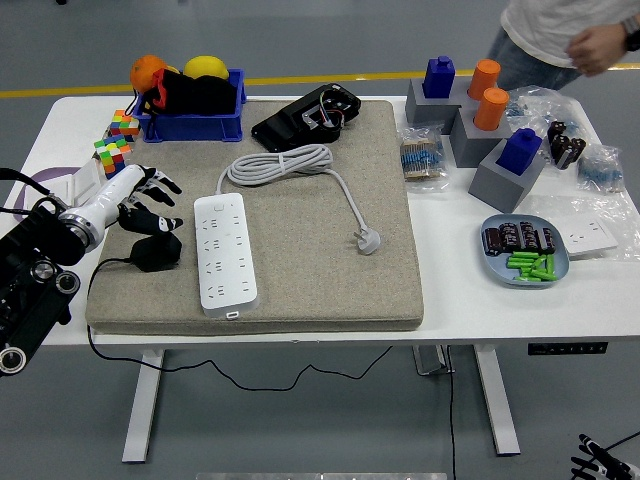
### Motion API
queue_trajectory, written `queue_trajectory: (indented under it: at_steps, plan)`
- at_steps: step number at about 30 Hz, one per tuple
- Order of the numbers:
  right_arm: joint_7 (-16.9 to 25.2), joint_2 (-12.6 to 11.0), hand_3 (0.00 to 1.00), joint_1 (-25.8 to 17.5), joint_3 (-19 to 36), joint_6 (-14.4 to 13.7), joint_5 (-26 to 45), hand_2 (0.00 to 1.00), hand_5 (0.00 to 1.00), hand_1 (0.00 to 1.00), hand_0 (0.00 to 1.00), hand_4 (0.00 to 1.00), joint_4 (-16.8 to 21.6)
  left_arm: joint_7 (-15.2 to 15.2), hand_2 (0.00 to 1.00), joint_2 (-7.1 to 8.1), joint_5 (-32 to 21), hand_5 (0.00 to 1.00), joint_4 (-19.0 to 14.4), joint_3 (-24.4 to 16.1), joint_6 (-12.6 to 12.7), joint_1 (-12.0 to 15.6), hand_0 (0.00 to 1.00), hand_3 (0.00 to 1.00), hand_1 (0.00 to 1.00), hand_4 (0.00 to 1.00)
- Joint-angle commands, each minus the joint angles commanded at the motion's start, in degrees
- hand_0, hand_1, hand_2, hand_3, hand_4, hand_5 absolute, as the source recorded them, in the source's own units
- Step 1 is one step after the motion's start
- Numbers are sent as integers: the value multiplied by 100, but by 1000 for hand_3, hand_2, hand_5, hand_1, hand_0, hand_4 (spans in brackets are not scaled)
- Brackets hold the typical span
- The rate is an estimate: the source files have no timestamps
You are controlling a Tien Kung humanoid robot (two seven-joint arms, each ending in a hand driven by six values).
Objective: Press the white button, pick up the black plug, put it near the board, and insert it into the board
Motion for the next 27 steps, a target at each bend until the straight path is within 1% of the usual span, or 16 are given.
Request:
queue_trajectory:
  at_steps: [3,5,6,8,13,17,18,27]
  plan:
    - [7,-8,657,-1,-10,3,10,554,492,609,723,733,0,-3,795,96,2,40,-77,-121,-163,157,780,431,858,990]
    - [11,-13,657,-3,-16,3,18,554,492,609,723,733,0,-13,795,160,-26,40,-116,-139,-226,229,780,431,858,990]
    - [12,-13,658,-4,-14,3,19,554,492,608,723,734,0,-24,836,191,-47,2,-136,-139,-253,260,825,414,890,998]
    - [10,-15,658,-5,-17,5,21,554,492,608,723,734,0,-44,836,249,-106,2,-168,-136,-310,316,825,414,890,998]
    - [15,-10,658,-9,-31,8,29,554,492,608,723,733,0,-14,835,269,-147,2,-180,-163,-402,356,826,398,891,998]
    - [22,-5,658,-7,-65,12,50,554,492,608,723,733,0,19,835,287,-199,2,-97,-67,-467,298,826,398,891,998]
    - [28,-5,658,-3,-69,11,58,554,493,608,723,733,0,30,821,292,-207,2,-72,-46,-483,280,826,382,884,998]
    - [11,-16,658,-1,-75,8,76,554,492,608,724,734,0,-181,810,329,-252,2,-73,-118,-291,240,818,380,872,998]
